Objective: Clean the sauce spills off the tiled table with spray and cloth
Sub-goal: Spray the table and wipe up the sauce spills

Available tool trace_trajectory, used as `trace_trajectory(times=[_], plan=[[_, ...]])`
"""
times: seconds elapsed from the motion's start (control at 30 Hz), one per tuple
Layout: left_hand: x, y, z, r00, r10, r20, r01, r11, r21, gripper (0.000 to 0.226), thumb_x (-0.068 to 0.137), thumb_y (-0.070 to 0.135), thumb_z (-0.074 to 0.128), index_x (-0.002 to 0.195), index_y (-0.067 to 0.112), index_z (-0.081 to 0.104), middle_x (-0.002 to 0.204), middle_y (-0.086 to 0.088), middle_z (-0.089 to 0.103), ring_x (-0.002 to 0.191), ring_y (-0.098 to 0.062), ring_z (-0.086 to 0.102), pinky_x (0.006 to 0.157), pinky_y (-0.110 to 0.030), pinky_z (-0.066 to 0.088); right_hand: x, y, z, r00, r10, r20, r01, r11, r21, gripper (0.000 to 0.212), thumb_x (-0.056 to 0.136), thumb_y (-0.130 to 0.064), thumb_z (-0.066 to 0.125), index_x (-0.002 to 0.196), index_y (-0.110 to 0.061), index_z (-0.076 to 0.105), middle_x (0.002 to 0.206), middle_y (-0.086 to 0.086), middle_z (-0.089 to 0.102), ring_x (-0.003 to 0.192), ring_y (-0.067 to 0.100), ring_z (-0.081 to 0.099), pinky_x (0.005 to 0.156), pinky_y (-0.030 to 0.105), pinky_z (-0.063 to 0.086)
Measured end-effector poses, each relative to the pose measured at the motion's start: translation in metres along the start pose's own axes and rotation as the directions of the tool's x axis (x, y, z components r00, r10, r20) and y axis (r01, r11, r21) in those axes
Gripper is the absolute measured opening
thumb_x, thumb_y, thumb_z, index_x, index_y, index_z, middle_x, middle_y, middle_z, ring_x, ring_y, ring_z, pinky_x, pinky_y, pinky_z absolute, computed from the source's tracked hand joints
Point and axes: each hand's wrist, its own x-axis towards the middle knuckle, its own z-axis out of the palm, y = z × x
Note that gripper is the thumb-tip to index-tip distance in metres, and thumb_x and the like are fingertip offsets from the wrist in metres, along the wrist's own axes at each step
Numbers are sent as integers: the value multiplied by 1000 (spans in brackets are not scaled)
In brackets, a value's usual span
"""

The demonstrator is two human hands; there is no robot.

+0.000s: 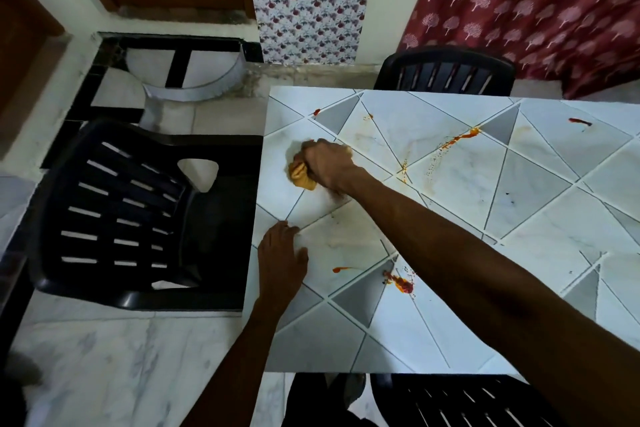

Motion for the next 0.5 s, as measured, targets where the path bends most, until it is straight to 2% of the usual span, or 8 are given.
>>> trace_trajectory(times=[0.07, 0.13, 0.2, 0.27, 0.33, 0.43, 0.5], plan=[[3, 0, 1, 1000, -22, -12, 22, 1000, 1, 45, 83, 22, 74, 124, 14, 59, 137, -10, 53, 130, -28, 46, 109, -46, 39, 14, -6, -3, 992, -113, 57, 118, 987, -112, 34, 99, -34, 55, 130, -22, 63, 129, 9, 64, 120, 32, 61, 97, 42, 48], [6, -2, 3, 999, -35, -13, 35, 999, 1, 42, 83, 24, 73, 122, 16, 59, 136, -8, 53, 129, -26, 46, 108, -45, 39, 25, -4, 2, 981, -150, 119, 168, 972, -162, 39, 99, -30, 57, 136, -19, 59, 136, 9, 60, 126, 31, 57, 103, 40, 45], [8, -3, 3, 999, -39, -11, 39, 999, 5, 40, 83, 25, 72, 120, 17, 60, 134, -7, 54, 128, -25, 46, 107, -44, 39, 27, 1, 15, 960, -167, 225, 210, 961, -181, 46, 100, -29, 55, 144, -19, 51, 151, 9, 48, 140, 31, 44, 113, 41, 37], [9, -5, 3, 999, -41, -10, 41, 999, 9, 39, 82, 23, 72, 119, 18, 60, 132, -6, 54, 126, -25, 47, 105, -43, 39, 17, 10, 29, 939, -185, 289, 244, 952, -183, 47, 103, -32, 50, 149, -31, 44, 165, 2, 28, 148, 33, 29, 117, 48, 29], [9, -5, 1, 999, -35, -10, 36, 999, 17, 40, 80, 19, 73, 119, 18, 61, 131, -6, 55, 124, -26, 48, 102, -42, 39, -8, 20, 41, 933, -228, 277, 284, 941, -182, 46, 103, -35, 48, 148, -38, 43, 167, -1, 19, 148, 38, 26, 114, 57, 28], [9, -2, -2, 999, -33, -7, 33, 999, 2, 40, 79, 16, 74, 118, 16, 62, 129, -8, 56, 123, -27, 49, 101, -43, 41, -55, 33, 58, 928, -267, 260, 320, 928, -191, 48, 99, -35, 54, 146, -38, 46, 165, -1, 26, 147, 42, 26, 112, 63, 29], [9, 1, -3, 999, -40, -4, 40, 999, 4, 40, 78, 17, 73, 117, 16, 62, 129, -7, 55, 123, -26, 49, 103, -44, 42, -86, 45, 68, 925, -263, 273, 308, 942, -135, 48, 96, -26, 60, 141, -38, 52, 161, -2, 33, 145, 42, 29, 110, 68, 30]])
